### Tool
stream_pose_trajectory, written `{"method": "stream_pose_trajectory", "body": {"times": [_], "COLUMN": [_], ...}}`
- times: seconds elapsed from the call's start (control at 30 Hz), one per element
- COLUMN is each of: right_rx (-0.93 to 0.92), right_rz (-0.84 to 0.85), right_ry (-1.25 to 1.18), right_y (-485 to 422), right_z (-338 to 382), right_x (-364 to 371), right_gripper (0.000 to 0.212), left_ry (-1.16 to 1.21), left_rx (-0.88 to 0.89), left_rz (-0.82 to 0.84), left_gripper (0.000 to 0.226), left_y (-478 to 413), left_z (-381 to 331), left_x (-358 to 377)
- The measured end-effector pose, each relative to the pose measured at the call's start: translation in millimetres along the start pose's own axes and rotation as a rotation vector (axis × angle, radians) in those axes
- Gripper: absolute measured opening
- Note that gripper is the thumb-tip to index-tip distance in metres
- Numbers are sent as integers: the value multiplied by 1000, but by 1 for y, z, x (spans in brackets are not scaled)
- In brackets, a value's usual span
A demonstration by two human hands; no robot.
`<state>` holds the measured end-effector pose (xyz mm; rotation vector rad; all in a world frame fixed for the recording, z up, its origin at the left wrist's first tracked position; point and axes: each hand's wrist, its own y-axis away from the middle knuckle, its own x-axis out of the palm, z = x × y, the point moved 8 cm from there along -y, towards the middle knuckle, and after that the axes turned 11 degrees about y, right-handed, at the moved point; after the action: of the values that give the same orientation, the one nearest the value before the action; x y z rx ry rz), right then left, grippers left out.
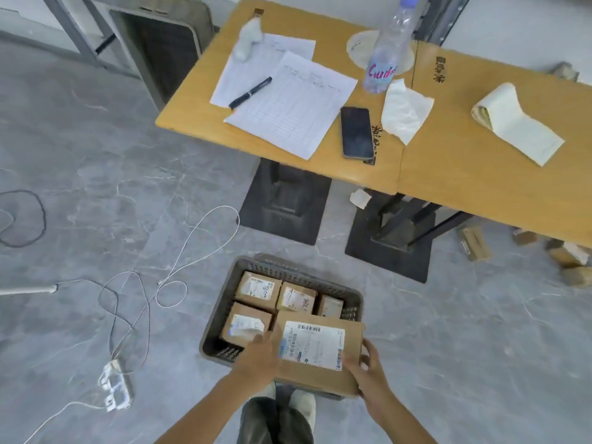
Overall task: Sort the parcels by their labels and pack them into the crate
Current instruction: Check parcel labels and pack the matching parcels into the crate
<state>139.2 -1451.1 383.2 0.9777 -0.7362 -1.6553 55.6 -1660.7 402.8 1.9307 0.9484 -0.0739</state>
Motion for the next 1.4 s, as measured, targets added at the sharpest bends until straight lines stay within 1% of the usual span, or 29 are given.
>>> {"method": "stream_pose_trajectory", "body": {"times": [0.13,0.2,0.27,0.33,0.4,0.47,0.5,0.53,0.57,0.63,0.7,0.73,0.8,0.83,0.9,0.97,1.07,1.17,1.27,1.33,1.4], "right_rx": [-8,19,45,62,102,136,141,148,153,150,170,162,52,-13,-141,-259,-402,-553,-711,-825,-917], "right_rz": [-49,-52,-27,-25,-31,-45,-67,-91,-94,-42,24,42,48,50,41,-11,-99,-198,-339,-449,-555], "right_ry": [4,-14,-20,8,17,43,85,144,211,349,446,497,565,570,570,571,489,380,349,303,219], "right_y": [-124,-190,-253,-308,-354,-395,-410,-421,-429,-434,-422,-411,-378,-355,-297,-231,-118,3,122,198,263], "right_z": [-64,-102,-141,-177,-213,-243,-250,-255,-257,-251,-237,-227,-190,-167,-113,-49,61,173,268,313,336], "right_x": [36,56,79,99,118,137,142,145,148,151,147,141,125,116,92,60,4,-61,-125,-168,-208], "right_gripper": [72,76,74,72,73,67,64,63,64,71,77,73,50,40,31,29,26,17,20,20,21], "left_ry": [-337,-456,-611,-795,-960,-1089,-1185,-1262,-1273,-1351,-1282,-1234,-1125,-1094,-1016,-901,-827,-805,-753,-675,-612], "left_rx": [70,169,291,385,458,593,579,579,571,481,484,467,419,403,406,451,606,776,930,1007,1099], "left_rz": [105,129,155,225,307,223,170,153,194,355,373,380,329,298,222,143,23,-141,-310,-404,-463], "left_gripper": [49,59,70,75,74,59,49,46,46,45,44,48,57,56,47,34,25,28,30,31,35], "left_y": [-98,-151,-205,-248,-285,-315,-324,-332,-339,-343,-330,-321,-299,-285,-246,-197,-111,-19,71,127,178], "left_z": [74,106,139,172,205,219,221,226,237,256,246,238,211,192,137,67,-55,-182,-296,-360,-412], "left_x": [76,111,146,179,205,213,211,213,219,224,214,203,171,154,115,73,4,-65,-128,-161,-179]}}
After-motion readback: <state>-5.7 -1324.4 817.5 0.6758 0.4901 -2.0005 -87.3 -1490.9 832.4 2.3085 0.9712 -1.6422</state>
